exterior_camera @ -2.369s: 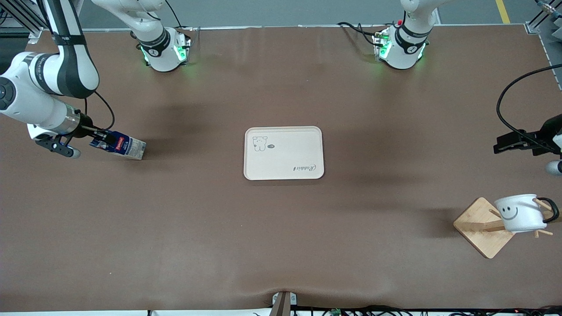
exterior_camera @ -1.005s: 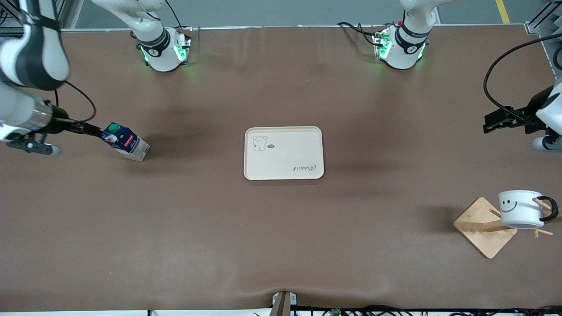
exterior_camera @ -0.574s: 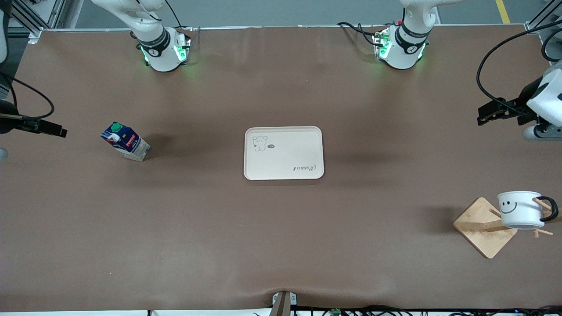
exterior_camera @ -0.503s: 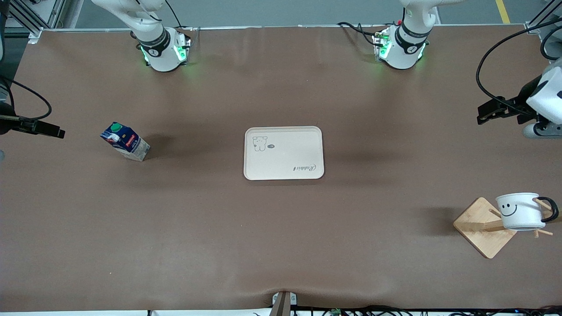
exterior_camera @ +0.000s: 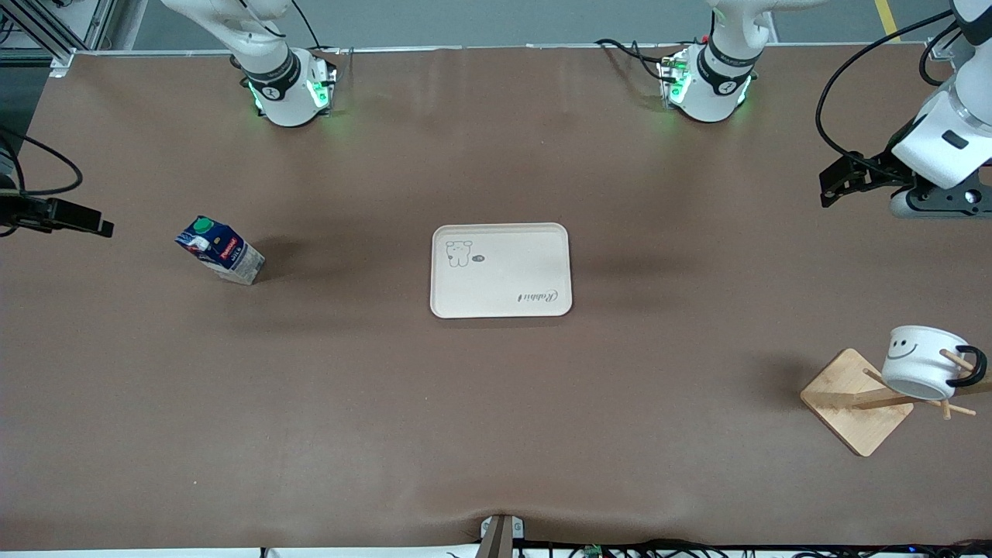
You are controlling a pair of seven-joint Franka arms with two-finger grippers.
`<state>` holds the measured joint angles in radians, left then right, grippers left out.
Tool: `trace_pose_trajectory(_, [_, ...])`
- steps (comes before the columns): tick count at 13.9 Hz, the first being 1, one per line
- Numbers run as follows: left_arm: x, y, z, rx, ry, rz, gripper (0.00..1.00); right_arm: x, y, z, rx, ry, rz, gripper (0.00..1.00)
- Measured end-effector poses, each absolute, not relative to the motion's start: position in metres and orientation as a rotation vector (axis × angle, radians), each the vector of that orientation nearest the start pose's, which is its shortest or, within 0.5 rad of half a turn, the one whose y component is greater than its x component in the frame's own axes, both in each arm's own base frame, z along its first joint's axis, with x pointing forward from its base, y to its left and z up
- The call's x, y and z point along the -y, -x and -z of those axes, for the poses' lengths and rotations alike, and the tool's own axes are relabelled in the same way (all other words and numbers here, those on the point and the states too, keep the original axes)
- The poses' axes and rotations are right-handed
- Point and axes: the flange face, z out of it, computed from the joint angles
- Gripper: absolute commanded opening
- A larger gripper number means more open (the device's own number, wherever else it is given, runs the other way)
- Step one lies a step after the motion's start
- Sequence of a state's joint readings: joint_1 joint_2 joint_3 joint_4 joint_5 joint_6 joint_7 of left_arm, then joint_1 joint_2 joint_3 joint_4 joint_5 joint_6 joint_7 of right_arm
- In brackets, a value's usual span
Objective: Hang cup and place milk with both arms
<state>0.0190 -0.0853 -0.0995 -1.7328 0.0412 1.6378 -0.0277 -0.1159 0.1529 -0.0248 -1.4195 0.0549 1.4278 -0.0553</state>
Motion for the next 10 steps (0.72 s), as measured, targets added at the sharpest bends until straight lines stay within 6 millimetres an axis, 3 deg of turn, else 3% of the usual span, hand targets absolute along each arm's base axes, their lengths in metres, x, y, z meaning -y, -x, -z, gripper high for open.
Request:
trace_pose_trajectory(2, [0.040, -0.531, -0.602, -0.032, 3.092, 0.009, 1.00, 0.076, -0.576, -0.612, -0.104, 3.069, -0.192, 1.00])
trace_pose_trajectory(4, [0.040, -0.531, -0.607, -0.008, 3.093, 0.026, 1.00, 0.070, -0.560, -0.621, -0.087, 3.056, -0.280, 1.00])
trace_pose_trajectory(8, [0.045, -0.521, -0.622, -0.012, 3.092, 0.064, 1.00, 0.056, -0.542, -0.638, -0.037, 3.082, -0.116, 1.00])
trace_pose_trajectory(10, [0.045, -0.514, -0.627, -0.012, 3.091, 0.050, 1.00, 0.061, -0.530, -0.643, -0.056, 3.093, -0.053, 1.00])
